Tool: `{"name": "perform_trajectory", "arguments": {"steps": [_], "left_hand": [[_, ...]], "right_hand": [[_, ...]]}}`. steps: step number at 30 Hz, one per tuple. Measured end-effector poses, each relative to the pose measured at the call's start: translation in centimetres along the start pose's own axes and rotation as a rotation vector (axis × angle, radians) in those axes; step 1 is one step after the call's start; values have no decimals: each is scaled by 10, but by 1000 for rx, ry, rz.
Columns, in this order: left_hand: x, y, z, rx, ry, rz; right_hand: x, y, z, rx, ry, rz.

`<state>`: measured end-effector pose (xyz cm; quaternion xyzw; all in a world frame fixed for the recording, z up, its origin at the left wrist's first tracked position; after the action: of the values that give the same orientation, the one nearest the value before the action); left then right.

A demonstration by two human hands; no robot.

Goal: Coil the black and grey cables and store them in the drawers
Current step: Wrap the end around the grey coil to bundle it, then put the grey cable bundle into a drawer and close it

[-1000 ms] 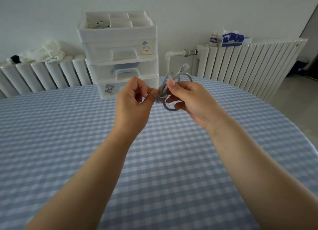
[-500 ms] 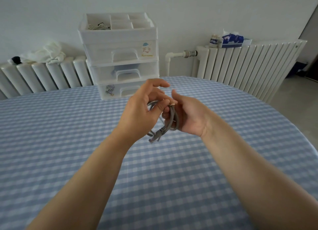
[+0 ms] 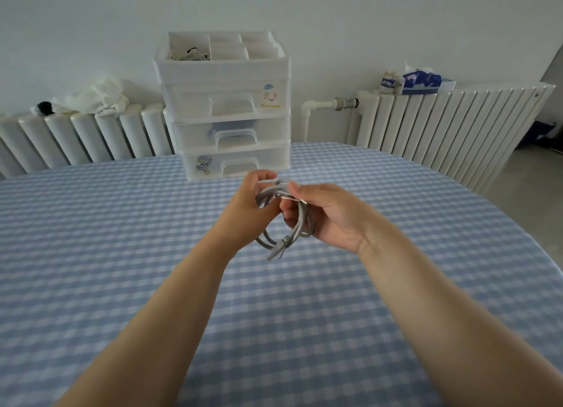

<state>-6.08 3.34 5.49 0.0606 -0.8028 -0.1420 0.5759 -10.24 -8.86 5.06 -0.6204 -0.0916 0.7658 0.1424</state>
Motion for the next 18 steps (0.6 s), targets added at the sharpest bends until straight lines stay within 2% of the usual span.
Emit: {"name": "perform_trajectory", "arguments": {"steps": [4, 7, 11, 15, 18], "left_hand": [[-28, 7, -10, -95, 173, -6], [-42, 9, -11, -188, 209, -1], [-51, 7, -16, -87, 260, 26], [-53, 20, -27, 80, 197, -113], [-55, 25, -37, 98, 153, -189]], "right_hand": [[8, 6, -14, -9, -109, -122], [13, 10, -30, -23, -157, -188], [20, 7, -46, -101, -137, -161], [22, 12, -63, -67, -72, 156], [18, 12, -77, -27, -38, 442]]}}
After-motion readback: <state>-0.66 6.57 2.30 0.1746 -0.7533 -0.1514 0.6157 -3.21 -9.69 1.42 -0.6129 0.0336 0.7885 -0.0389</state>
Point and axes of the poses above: each hand's wrist, its own z-axis away from the middle knuckle, its own y-axis out of the back of the hand, x = y × z, the point moved 6 cm from there along -z, towards the middle knuckle, and after that the axes turned 15 degrees about x, right-handed, at the moved point
